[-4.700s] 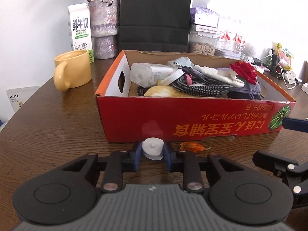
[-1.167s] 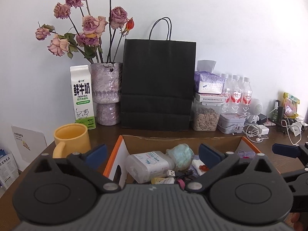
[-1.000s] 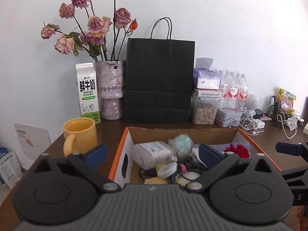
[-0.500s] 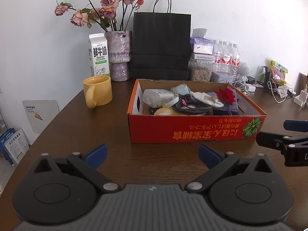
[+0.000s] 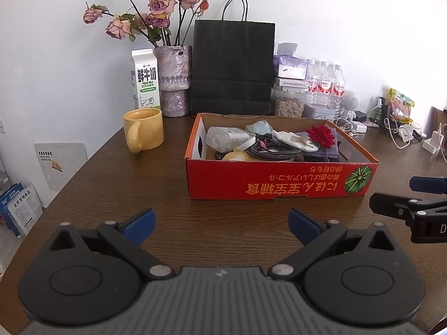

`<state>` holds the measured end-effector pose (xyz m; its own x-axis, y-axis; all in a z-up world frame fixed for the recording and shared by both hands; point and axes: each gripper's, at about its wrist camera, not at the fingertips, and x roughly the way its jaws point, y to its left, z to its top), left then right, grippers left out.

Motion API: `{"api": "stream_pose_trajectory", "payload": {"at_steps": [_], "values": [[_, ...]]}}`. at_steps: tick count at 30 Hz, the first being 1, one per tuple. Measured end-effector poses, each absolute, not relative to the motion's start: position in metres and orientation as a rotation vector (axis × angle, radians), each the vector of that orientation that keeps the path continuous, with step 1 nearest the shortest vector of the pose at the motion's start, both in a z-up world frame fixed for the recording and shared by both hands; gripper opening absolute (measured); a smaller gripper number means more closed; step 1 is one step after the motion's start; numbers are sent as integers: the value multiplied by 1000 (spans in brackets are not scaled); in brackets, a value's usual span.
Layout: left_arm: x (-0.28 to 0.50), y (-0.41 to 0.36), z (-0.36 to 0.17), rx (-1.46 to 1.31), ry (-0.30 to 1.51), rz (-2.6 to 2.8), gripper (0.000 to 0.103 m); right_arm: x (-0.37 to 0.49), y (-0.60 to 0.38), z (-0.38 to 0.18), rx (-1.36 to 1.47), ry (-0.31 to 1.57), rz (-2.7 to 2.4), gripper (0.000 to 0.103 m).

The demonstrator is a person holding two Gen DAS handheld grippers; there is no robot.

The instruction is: Organize objects

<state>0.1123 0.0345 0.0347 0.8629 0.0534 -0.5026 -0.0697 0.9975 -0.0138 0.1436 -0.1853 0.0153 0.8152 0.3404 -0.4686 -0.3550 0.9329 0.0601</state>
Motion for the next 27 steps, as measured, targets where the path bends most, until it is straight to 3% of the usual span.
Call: {"api": "stream_pose_trajectory", "payload": {"at_steps": [27], "values": [[113, 33, 35, -34, 527, 69, 103, 142, -186, 16, -27, 498, 370, 103]]}}
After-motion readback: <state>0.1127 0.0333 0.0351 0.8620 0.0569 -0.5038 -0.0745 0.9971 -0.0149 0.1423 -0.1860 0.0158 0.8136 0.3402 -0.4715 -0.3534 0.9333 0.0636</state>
